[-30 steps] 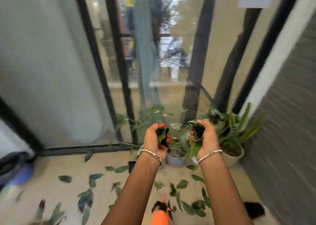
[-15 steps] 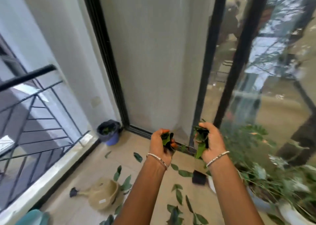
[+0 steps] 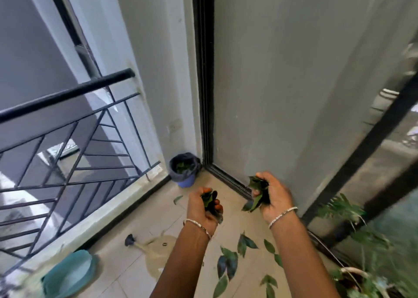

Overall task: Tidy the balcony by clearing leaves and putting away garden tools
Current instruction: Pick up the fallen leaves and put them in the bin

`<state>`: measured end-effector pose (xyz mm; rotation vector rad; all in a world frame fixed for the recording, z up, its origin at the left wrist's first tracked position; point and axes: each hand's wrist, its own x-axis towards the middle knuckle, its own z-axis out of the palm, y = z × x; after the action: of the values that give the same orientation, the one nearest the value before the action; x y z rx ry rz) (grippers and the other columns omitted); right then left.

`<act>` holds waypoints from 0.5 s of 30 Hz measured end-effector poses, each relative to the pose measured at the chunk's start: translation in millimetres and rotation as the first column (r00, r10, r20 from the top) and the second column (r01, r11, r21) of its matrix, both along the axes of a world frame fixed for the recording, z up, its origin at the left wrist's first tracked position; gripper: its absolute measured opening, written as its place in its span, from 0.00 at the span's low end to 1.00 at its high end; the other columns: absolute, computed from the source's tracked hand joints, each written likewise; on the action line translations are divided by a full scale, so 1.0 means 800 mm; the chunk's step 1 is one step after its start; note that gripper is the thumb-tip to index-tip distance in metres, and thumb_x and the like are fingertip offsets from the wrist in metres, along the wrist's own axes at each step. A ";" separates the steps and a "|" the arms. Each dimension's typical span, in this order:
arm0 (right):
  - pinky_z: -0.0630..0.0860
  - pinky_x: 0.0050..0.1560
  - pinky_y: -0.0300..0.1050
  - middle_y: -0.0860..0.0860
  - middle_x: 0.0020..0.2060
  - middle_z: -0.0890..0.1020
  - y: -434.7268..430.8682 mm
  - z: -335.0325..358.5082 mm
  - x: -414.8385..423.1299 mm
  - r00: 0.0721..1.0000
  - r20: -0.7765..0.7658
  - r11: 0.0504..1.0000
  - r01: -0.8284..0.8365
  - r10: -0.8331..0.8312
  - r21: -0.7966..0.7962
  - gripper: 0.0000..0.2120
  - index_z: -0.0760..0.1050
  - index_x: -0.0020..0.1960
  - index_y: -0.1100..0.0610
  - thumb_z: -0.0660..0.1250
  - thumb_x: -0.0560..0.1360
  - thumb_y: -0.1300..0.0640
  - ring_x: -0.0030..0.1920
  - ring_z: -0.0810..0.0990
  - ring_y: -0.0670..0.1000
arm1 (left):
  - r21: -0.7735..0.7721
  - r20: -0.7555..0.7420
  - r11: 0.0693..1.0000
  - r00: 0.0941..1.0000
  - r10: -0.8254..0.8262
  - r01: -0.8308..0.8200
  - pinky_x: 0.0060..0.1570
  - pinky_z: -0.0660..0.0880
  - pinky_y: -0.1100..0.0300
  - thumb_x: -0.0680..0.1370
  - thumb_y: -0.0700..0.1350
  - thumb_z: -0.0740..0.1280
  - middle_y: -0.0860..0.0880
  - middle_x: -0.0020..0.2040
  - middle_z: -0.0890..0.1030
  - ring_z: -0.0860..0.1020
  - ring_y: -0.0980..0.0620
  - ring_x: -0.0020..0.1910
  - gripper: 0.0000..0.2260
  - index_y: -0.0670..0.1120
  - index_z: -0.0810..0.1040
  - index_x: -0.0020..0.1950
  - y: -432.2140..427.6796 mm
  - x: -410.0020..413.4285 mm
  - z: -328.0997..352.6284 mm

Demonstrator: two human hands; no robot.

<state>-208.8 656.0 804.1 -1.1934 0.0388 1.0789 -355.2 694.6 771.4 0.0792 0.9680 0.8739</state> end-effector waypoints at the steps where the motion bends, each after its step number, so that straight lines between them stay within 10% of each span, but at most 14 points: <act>1: 0.70 0.23 0.39 0.56 0.33 0.77 0.023 -0.005 0.002 1.000 0.000 1.000 -0.017 0.017 -0.022 0.05 0.74 0.41 0.61 0.70 0.71 0.66 0.24 0.73 0.49 | -0.015 -0.001 1.000 1.000 0.017 -0.017 0.20 0.65 0.67 0.75 0.40 0.59 0.48 0.27 0.72 0.68 0.53 0.24 0.07 0.43 0.71 0.37 0.019 0.000 -0.007; 15: 0.72 0.23 0.38 0.59 0.37 0.76 0.408 -0.078 0.072 0.964 -0.129 0.947 -0.253 0.231 -0.199 0.04 0.74 0.42 0.63 0.69 0.71 0.68 0.29 0.72 0.51 | -0.140 -0.131 0.962 0.968 0.216 -0.233 0.22 0.67 0.67 0.76 0.39 0.58 0.47 0.31 0.72 0.66 0.52 0.29 0.08 0.43 0.72 0.38 0.345 0.037 -0.062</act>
<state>-150.8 982.7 742.0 -1.3590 0.0932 1.3806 -325.6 970.5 721.8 -0.1166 1.1651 1.0077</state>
